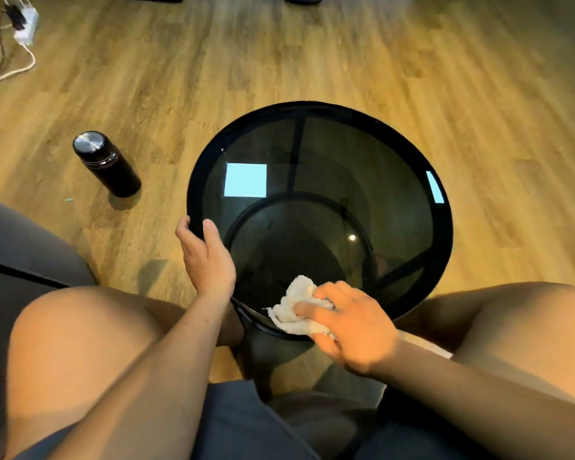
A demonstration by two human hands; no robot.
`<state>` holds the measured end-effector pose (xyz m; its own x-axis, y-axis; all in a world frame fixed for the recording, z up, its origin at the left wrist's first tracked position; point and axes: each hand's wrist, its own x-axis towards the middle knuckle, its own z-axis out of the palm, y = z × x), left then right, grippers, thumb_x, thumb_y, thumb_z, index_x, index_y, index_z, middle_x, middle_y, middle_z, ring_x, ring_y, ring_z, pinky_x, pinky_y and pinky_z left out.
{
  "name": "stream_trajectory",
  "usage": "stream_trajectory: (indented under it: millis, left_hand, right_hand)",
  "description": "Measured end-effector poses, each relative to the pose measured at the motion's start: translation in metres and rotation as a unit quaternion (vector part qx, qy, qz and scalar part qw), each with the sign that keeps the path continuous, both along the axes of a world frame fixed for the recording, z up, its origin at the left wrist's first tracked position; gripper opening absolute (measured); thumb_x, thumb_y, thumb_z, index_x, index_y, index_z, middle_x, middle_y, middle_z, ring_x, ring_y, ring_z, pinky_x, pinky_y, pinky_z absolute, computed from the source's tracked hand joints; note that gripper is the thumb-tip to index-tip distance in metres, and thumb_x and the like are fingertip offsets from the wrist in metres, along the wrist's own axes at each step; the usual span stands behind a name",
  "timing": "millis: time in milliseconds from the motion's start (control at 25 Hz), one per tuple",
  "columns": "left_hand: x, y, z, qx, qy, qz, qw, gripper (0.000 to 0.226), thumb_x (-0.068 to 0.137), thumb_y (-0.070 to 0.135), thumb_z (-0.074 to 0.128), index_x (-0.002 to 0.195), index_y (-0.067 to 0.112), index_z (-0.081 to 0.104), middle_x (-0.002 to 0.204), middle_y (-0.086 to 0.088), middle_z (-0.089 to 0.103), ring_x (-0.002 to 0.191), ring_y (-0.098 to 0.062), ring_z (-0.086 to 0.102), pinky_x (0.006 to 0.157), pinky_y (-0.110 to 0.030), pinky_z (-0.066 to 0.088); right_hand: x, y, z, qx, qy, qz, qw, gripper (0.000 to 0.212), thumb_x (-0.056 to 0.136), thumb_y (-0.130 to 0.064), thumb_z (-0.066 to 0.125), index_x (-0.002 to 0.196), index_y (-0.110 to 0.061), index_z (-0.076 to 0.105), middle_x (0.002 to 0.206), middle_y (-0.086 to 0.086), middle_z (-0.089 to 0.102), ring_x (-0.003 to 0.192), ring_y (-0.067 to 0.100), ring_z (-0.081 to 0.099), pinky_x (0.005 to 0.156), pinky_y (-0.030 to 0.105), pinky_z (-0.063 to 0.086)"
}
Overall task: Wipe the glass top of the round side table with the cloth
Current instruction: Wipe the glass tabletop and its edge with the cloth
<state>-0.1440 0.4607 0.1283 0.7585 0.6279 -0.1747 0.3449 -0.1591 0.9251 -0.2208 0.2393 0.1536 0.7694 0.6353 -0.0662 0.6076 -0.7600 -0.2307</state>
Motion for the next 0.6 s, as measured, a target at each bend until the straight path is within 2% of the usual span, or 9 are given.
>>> stream_trajectory:
  millis: [160,280,360,400,520,600]
  left_hand:
    - [0.004,0.000,0.002,-0.095,-0.003,0.041,0.995,0.049,0.103,0.044,0.032,0.149,0.028,0.030,0.157,0.000,0.034,0.137,-0.017,0.037,0.101,-0.030,0.029]
    - [0.014,0.011,-0.005,-0.217,-0.002,0.054,0.975,0.061,0.096,0.059,0.037,0.150,0.032,0.033,0.156,0.006,0.035,0.135,-0.006,0.032,0.112,-0.030,0.022]
    - [0.025,0.028,-0.010,-0.305,0.005,0.073,0.950,0.079,0.079,0.073,0.043,0.145,0.030,0.045,0.150,0.003,0.047,0.135,-0.014,0.044,0.115,-0.040,0.032]
    - [0.033,0.036,-0.010,-0.318,0.001,0.077,0.945,0.078,0.079,0.073,0.043,0.141,0.027,0.050,0.144,0.000,0.054,0.130,-0.016,0.052,0.112,-0.040,0.038]
    - [0.055,0.042,0.000,-0.250,0.003,0.049,0.967,0.059,0.096,0.062,0.030,0.125,0.022,0.062,0.123,0.001,0.068,0.113,-0.011,0.062,0.099,-0.029,0.045]
    - [0.062,0.038,0.003,-0.166,-0.003,0.027,0.986,0.057,0.099,0.058,0.025,0.130,0.025,0.059,0.121,0.018,0.062,0.109,0.003,0.056,0.089,-0.017,0.040]
  right_hand:
    - [0.026,0.046,-0.004,0.025,-0.008,-0.019,0.999,0.045,0.074,-0.035,0.063,0.119,-0.033,0.056,0.095,0.008,0.058,0.075,0.027,0.058,0.055,0.036,0.051]
    - [0.057,0.085,-0.001,0.020,-0.007,-0.033,0.999,0.047,0.078,-0.035,0.068,0.123,-0.034,0.056,0.101,0.008,0.057,0.081,0.026,0.059,0.060,0.035,0.051]
    - [0.088,0.116,0.001,0.025,0.008,-0.044,0.999,0.046,0.087,-0.038,0.059,0.131,-0.038,0.049,0.113,0.008,0.054,0.094,0.026,0.057,0.069,0.037,0.048]
    - [0.106,0.131,0.001,0.030,0.018,-0.054,0.998,0.046,0.089,-0.039,0.056,0.134,-0.039,0.046,0.117,0.007,0.051,0.100,0.026,0.055,0.073,0.038,0.048]
    - [0.166,0.167,-0.003,0.043,0.028,-0.080,0.995,0.046,0.090,-0.039,0.054,0.134,-0.042,0.043,0.122,0.006,0.048,0.110,0.028,0.052,0.079,0.040,0.047]
    - [0.204,0.181,-0.009,0.044,0.012,-0.092,0.995,0.046,0.090,-0.040,0.054,0.135,-0.042,0.043,0.123,0.005,0.049,0.112,0.027,0.053,0.077,0.038,0.044]
